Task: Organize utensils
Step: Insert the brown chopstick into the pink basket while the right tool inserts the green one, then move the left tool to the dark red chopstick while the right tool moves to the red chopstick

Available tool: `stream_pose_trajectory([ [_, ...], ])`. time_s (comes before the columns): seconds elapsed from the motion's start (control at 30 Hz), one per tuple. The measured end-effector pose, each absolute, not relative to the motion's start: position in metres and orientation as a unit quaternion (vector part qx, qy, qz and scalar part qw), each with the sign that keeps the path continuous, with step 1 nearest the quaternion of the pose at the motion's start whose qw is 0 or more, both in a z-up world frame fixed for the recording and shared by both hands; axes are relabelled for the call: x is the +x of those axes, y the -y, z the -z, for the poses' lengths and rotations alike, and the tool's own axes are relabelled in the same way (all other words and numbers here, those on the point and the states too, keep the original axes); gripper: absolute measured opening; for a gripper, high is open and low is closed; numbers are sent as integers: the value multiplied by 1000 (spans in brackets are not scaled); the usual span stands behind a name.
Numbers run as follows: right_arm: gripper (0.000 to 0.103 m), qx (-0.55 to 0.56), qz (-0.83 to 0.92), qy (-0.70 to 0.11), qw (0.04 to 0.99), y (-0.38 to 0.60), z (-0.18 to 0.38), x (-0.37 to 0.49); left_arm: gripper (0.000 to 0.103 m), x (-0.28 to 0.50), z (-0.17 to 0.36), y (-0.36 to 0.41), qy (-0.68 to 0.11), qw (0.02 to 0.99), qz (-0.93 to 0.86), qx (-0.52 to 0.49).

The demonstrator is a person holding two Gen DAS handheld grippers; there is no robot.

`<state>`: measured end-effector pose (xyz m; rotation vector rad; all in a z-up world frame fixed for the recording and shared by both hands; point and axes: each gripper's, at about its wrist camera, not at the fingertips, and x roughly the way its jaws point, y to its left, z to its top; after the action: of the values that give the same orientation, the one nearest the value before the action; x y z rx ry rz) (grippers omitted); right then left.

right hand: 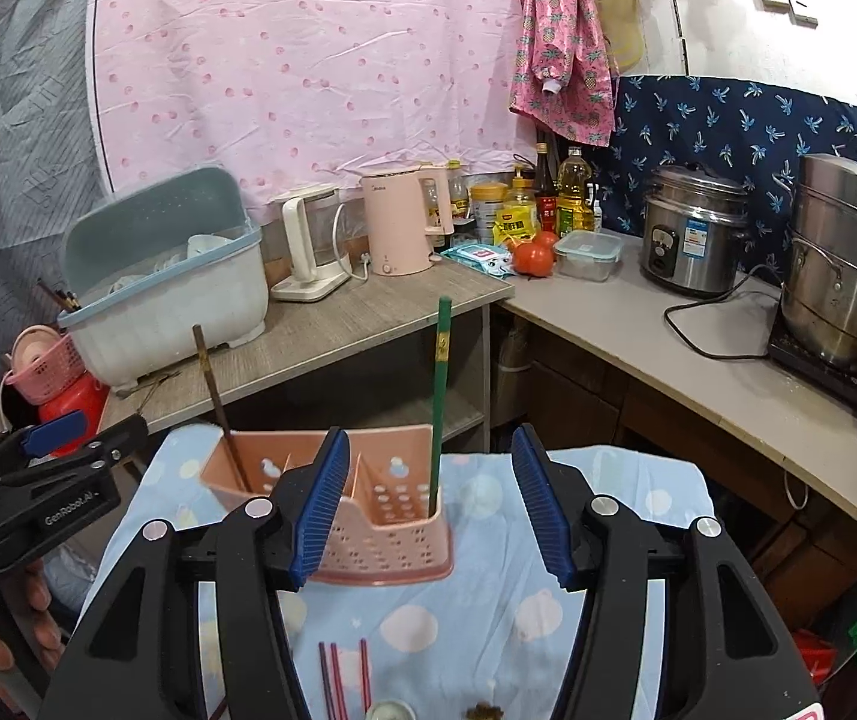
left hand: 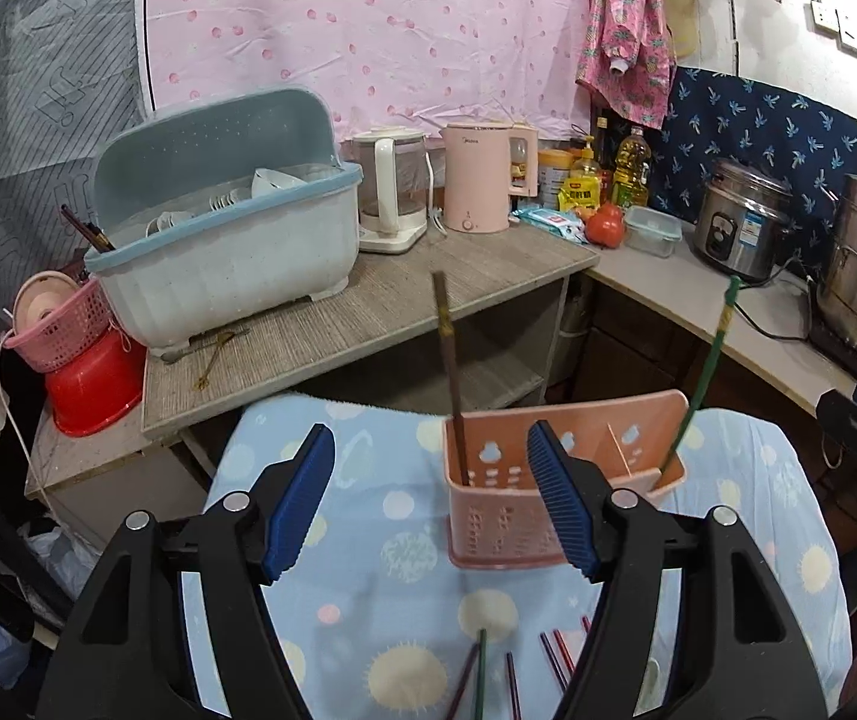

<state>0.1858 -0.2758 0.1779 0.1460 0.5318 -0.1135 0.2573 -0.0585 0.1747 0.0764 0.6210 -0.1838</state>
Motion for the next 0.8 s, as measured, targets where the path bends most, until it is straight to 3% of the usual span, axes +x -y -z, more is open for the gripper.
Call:
stream_pose_trajectory([
  [0.8,55,71,46,-306,948,245,-137,61,63,154,-140,51,-354,928,110,42],
])
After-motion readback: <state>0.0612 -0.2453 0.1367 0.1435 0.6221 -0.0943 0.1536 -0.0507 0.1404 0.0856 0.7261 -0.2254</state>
